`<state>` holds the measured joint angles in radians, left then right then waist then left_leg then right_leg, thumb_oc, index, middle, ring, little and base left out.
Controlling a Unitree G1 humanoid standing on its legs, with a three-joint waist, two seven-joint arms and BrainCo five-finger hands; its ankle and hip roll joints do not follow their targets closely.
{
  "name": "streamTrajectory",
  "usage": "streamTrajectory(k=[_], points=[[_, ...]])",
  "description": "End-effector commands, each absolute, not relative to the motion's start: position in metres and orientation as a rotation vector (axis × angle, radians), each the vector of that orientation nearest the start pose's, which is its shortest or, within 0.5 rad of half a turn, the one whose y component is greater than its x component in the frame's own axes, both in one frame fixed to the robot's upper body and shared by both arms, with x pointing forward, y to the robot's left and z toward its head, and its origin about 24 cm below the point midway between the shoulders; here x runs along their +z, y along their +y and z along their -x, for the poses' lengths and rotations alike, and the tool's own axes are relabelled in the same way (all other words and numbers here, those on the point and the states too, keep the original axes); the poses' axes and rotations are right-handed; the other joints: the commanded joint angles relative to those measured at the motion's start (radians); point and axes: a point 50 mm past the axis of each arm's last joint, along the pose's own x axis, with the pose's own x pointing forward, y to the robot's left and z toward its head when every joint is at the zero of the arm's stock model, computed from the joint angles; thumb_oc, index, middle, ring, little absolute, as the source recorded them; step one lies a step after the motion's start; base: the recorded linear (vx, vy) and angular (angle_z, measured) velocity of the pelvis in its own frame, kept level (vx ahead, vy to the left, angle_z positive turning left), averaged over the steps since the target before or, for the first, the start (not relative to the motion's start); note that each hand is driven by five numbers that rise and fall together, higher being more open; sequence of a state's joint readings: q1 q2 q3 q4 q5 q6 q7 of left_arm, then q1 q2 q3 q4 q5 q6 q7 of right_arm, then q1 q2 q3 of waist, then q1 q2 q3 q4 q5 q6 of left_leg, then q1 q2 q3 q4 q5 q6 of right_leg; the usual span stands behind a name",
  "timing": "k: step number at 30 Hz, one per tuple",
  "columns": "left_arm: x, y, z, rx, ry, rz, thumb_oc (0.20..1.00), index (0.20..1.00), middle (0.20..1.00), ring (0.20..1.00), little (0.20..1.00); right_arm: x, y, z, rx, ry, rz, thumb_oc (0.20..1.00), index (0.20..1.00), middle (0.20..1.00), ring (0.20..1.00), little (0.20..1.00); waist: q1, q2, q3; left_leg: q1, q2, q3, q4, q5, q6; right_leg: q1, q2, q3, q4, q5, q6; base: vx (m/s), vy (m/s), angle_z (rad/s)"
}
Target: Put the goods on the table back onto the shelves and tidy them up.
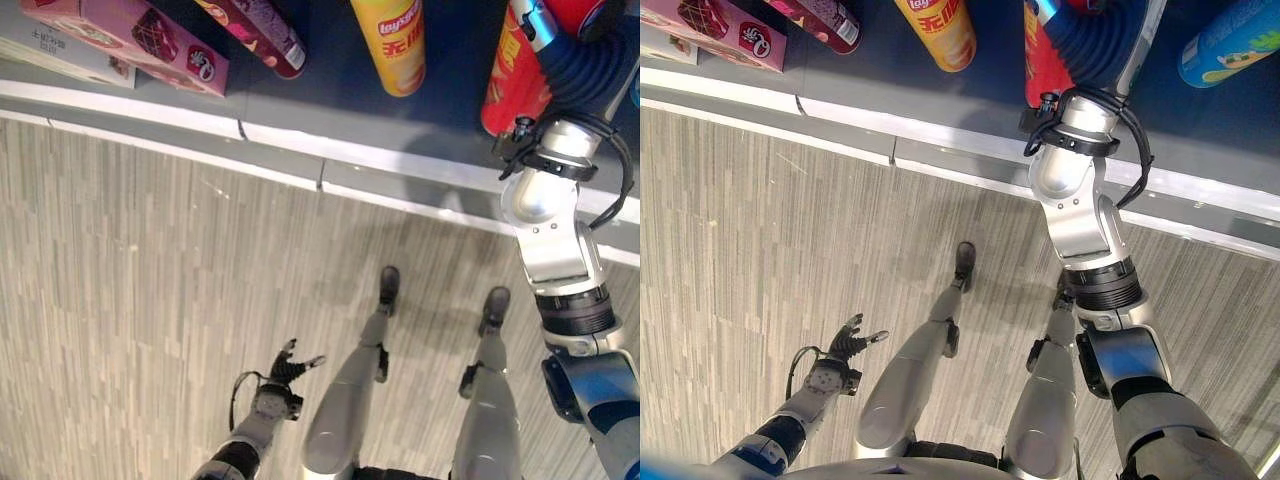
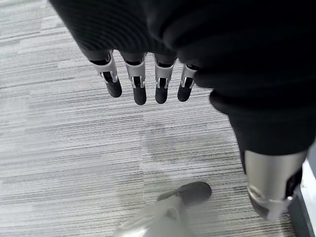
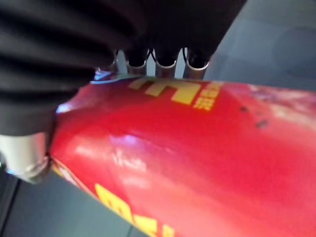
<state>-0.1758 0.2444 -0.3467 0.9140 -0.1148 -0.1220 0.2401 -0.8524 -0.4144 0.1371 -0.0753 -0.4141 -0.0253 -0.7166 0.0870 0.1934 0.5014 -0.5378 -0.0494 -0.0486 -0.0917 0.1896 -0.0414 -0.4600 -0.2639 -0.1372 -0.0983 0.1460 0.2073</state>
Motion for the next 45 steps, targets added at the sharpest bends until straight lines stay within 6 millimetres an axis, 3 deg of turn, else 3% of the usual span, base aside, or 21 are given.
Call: streamTrajectory(k=[1,14,23,45], points=[[-0.098,0.188,-0.222,0.064,0.612,-0.373,1.0,1.0,1.0,1.0,1.0,0.342,-0.134,-0.265,-0.575,-1.426,0.365,0.2,0.2,0.2,0.2,0.2,-0.015,0.059,0.01,-0.047,0.063,0.036,0.085,-0.096,-0.063,-0.086,-0.01,0.072,0.126,-0.088,-0.001,0.01,0.027,-0.06],[-0.098,0.19,-0.22,0.072,0.603,-0.345,1.0,1.0,1.0,1.0,1.0,0.366,-0.145,-0.271,-0.671,-1.46,0.442,0.2,0.2,0.2,0.2,0.2,0.001,0.088,0.018,-0.076,0.053,0.05,0.066,-0.087,-0.062,-0.15,-0.023,0.076,0.143,-0.082,0.008,0.01,0.015,-0.02],[-0.1,0.187,-0.217,0.063,0.61,-0.322,1.0,1.0,1.0,1.0,1.0,0.373,-0.147,-0.269,-0.7,-1.489,0.469,0.2,0.2,0.2,0.2,0.2,0.014,0.119,0.016,-0.084,0.042,0.054,0.071,-0.091,-0.055,-0.175,-0.034,0.085,0.166,-0.089,0.009,0.02,0.039,-0.04],[-0.095,0.182,-0.22,0.041,0.574,-0.309,1.0,1.0,1.0,1.0,1.0,0.387,-0.152,-0.267,-0.772,-1.518,0.483,0.2,0.2,0.2,0.2,0.2,0.039,0.163,0.013,-0.103,0.024,0.049,0.062,-0.08,-0.056,-0.209,-0.053,0.079,0.2,-0.101,0.014,0.0,0.006,0.0]])
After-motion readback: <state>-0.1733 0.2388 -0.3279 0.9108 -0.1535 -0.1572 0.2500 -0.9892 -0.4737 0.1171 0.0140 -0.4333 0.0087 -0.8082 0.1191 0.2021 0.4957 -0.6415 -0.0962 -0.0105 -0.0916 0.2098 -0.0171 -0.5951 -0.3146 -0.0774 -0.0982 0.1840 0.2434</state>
